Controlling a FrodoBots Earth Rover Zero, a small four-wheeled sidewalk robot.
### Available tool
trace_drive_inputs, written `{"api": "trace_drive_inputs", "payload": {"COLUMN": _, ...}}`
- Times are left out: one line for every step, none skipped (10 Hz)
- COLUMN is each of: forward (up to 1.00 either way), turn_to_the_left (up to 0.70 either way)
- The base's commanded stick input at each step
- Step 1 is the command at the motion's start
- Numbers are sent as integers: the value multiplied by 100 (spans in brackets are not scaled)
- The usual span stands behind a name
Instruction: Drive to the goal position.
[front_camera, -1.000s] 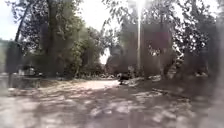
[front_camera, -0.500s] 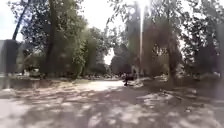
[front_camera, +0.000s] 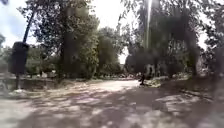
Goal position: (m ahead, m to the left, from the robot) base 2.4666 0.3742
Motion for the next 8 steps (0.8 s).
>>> {"api": "trace_drive_inputs", "payload": {"forward": 70, "turn_to_the_left": 0}}
{"api": "trace_drive_inputs", "payload": {"forward": 70, "turn_to_the_left": 0}}
{"api": "trace_drive_inputs", "payload": {"forward": 70, "turn_to_the_left": 0}}
{"api": "trace_drive_inputs", "payload": {"forward": 70, "turn_to_the_left": 0}}
{"api": "trace_drive_inputs", "payload": {"forward": 70, "turn_to_the_left": 0}}
{"api": "trace_drive_inputs", "payload": {"forward": 70, "turn_to_the_left": 0}}
{"api": "trace_drive_inputs", "payload": {"forward": 70, "turn_to_the_left": 0}}
{"api": "trace_drive_inputs", "payload": {"forward": 70, "turn_to_the_left": 0}}
